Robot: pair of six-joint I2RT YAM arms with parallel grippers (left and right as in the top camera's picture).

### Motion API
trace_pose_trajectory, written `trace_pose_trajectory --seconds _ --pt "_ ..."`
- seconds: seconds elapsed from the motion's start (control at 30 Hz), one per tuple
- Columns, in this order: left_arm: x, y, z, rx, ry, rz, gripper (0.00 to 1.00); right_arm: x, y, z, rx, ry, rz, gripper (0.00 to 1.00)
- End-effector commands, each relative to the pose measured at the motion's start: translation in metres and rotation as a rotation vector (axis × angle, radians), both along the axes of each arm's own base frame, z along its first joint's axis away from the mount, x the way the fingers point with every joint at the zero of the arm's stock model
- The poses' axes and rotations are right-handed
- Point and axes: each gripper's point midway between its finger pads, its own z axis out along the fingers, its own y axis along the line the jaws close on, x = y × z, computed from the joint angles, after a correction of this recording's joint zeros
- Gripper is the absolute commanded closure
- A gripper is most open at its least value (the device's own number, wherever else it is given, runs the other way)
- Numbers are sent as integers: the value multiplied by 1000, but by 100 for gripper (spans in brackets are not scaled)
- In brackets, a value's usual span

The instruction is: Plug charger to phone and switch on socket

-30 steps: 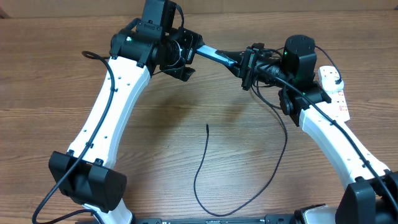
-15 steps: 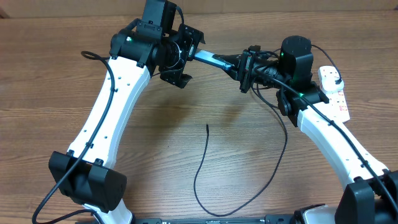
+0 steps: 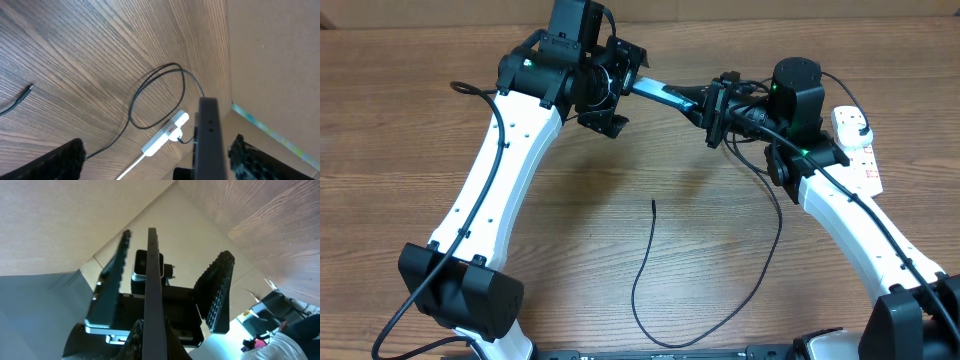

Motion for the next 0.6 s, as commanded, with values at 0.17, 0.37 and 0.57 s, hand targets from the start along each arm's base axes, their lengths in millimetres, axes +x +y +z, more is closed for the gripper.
trace_pose_trajectory --seconds 0.17,0.37,0.57 --pt "3 0 8 3 -34 5 39 -11 7 17 52 46 49 96" --pt "3 0 8 3 -34 5 53 -11 7 17 52 46 49 96" --pt "3 0 8 3 -34 5 70 -11 7 17 52 46 49 96"
